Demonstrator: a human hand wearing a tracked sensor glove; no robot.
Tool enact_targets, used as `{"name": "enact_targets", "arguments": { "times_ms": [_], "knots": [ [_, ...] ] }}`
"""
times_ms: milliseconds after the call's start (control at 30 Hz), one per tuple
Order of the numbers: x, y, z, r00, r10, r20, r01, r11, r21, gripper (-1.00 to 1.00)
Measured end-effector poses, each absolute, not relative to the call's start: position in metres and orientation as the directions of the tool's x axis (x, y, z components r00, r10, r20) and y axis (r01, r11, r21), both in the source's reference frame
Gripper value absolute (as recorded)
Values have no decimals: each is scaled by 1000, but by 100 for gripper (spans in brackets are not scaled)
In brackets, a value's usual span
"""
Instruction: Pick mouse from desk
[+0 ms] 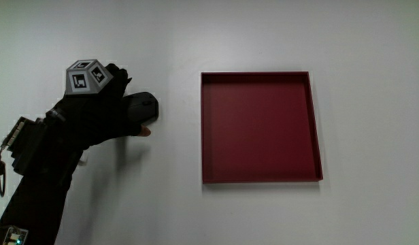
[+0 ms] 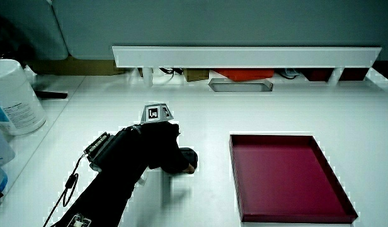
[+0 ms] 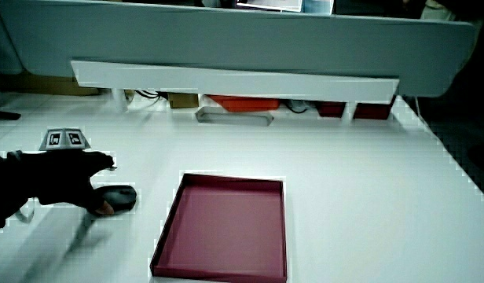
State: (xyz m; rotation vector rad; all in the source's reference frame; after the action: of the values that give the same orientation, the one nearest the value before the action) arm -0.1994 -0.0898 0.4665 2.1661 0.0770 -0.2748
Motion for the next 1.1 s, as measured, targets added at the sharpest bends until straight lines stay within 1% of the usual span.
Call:
{"name": "enact_targets", "arguments": {
  "times_ms": [100,200,333,500,633,1000,1100],
  "knots": [
    [-200,-90,479,977,-50,-206,145,-548,824,0],
    [-199,-90,483,981,-63,-184,123,-530,839,0],
    [-200,-90,491,982,-59,-179,121,-528,840,0],
    [-199,-87,491,985,-53,-166,113,-531,840,0],
    [-199,-86,492,982,-35,-188,134,-574,808,27],
    [-198,-84,494,982,-6,-186,144,-610,779,100],
    [-198,-83,493,981,2,-195,154,-620,770,100]
  ]
}}
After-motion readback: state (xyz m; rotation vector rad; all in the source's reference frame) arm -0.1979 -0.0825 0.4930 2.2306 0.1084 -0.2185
